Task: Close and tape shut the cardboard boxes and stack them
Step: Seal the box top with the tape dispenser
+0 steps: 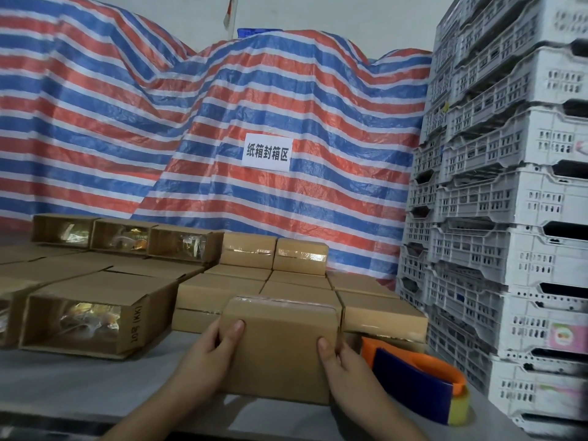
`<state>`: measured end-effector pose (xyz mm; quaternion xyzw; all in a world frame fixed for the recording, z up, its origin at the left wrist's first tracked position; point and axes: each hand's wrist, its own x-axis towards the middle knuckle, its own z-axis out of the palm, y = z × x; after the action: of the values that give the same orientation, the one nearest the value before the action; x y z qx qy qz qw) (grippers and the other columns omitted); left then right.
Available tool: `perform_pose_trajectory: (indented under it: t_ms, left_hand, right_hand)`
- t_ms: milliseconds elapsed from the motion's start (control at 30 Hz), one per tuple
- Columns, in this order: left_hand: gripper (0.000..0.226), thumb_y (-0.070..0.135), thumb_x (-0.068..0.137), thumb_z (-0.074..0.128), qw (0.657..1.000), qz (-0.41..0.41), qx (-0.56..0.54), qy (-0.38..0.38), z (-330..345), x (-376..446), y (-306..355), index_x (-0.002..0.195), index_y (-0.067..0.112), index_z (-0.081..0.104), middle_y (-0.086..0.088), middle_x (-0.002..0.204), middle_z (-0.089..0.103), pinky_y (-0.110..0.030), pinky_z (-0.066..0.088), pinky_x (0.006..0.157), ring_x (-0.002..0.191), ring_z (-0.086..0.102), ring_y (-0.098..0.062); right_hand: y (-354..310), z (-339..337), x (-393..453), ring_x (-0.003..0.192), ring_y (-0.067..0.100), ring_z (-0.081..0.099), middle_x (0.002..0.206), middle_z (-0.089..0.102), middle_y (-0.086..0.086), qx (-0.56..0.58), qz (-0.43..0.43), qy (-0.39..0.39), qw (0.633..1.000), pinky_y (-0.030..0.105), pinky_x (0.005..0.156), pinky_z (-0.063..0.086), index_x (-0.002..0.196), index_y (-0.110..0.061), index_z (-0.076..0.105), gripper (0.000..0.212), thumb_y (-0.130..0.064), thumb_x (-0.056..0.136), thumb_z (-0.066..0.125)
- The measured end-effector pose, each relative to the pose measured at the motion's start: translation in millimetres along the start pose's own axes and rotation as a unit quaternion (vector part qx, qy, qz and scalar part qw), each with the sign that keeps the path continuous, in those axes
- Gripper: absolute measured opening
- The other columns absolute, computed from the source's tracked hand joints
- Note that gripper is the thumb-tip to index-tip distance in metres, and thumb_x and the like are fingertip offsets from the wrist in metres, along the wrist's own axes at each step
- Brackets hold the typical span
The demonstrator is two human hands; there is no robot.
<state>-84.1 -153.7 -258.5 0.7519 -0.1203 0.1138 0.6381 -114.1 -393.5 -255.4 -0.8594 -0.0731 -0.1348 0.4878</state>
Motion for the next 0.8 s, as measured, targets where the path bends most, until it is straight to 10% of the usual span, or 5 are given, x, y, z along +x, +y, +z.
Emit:
perform_pose_trajectory:
  t_ms: [167,367,633,800]
  left_hand:
    - [0.060,0.073,0.067,0.053,1.000,0.017,-0.017,0.003,-1.8,0.8,-2.0,0.120,0.045,0.055,0.019,0.105,0.068,-0.017,0.048,0.073,0.097,0.063,0.002]
    - [0.057,0.061,0.069,0.058,0.998,0.018,-0.062,-0.013,3.0,-1.1,-0.6,0.123,0.044,0.051,0.023,0.096,0.070,-0.011,0.050,0.064,0.088,0.066,0.007]
    - [0.044,0.069,0.063,0.056,0.992,0.064,-0.058,0.092,18.2,5.3,48.6,0.098,0.043,0.059,0.015,0.094,0.065,-0.022,0.043,0.062,0.086,0.060,-0.003]
    - [0.042,0.071,0.070,0.056,0.987,0.091,-0.111,0.078,36.9,34.1,106.3,0.096,0.039,0.059,0.016,0.089,0.065,-0.020,0.041,0.058,0.080,0.061,-0.003]
  right_hand:
    - [3.5,-4.8,0.6,0.120,-0.010,0.047,0.125,0.047,-0.037,0.010,-0.029,-0.027,0.999,0.023,0.103,0.040,0.127,-0.073,0.020,0.063,-0.068,0.079,0.060]
    - [8.7,1.9,3.3,0.114,-0.012,0.043,0.130,0.042,-0.035,-0.009,-0.025,-0.029,0.999,0.026,0.105,0.035,0.149,-0.060,-0.003,0.097,-0.053,0.085,0.069]
    - [-9.0,-6.6,-4.1,0.120,-0.011,0.044,0.141,0.043,-0.021,0.074,-0.065,0.032,0.995,0.015,0.102,0.033,0.147,-0.049,0.017,0.089,-0.067,0.070,0.059]
    - [-36.4,-45.4,27.2,0.097,-0.021,0.057,0.118,0.058,-0.029,0.140,-0.100,0.145,0.974,0.002,0.074,0.044,0.144,-0.046,0.035,0.088,-0.076,0.064,0.054]
